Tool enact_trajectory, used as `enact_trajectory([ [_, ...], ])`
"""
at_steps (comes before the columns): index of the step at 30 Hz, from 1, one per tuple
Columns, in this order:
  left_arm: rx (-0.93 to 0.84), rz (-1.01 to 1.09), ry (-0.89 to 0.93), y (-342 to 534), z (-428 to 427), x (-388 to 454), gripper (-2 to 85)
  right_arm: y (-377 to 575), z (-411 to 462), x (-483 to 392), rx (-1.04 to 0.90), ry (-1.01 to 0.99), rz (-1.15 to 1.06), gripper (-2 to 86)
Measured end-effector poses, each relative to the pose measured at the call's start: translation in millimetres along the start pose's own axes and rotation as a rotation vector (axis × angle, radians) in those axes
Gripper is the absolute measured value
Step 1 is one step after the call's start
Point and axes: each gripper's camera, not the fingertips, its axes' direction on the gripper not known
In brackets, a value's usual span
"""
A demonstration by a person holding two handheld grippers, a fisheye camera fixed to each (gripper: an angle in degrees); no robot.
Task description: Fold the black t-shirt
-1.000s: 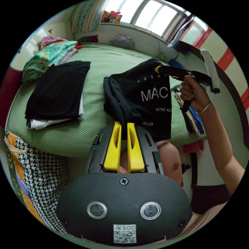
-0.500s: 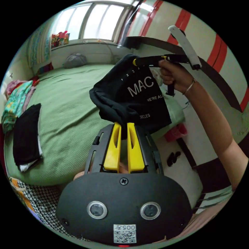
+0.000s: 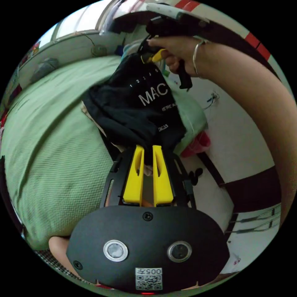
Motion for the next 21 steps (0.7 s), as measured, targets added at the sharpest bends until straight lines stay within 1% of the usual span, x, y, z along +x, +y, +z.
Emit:
enact_trajectory([
  [2, 0.033, -0.009, 0.019, -2.6, -0.9, 1.5, 5.4, 13.9, 18.3, -3.2, -0.018, -0.111, 0.002, 2.9],
  [5, 0.035, -0.022, 0.047, -9.6, -0.4, 2.9, 5.4, 31.0, 21.5, -10.9, -0.002, -0.209, -0.053, 3.5],
  [7, 0.037, -0.005, 0.028, -13.3, -0.2, 8.0, 5.5, 38.4, 17.0, -15.1, -0.004, -0.250, -0.082, 3.8],
  [10, -0.001, 0.063, -0.016, -15.8, -0.8, 16.6, 6.0, 53.1, 6.2, -23.6, 0.009, -0.378, -0.111, 5.0],
  [13, -0.038, 0.089, -0.005, -12.7, -6.0, 17.4, 5.9, 66.3, 15.3, -45.4, -0.028, -0.397, -0.096, 5.4],
  [16, -0.067, 0.067, 0.042, -4.1, -16.6, 8.0, 4.6, 71.7, 43.8, -73.0, -0.058, -0.339, -0.086, 4.6],
  [19, -0.056, 0.034, 0.042, 4.6, -37.1, -9.3, 5.7, 68.7, 54.3, -83.9, -0.056, -0.331, -0.045, 4.2],
  [21, -0.029, 0.003, 0.024, 8.0, -54.0, -23.1, 6.2, 68.1, 53.6, -89.7, -0.062, -0.312, -0.071, 4.2],
])
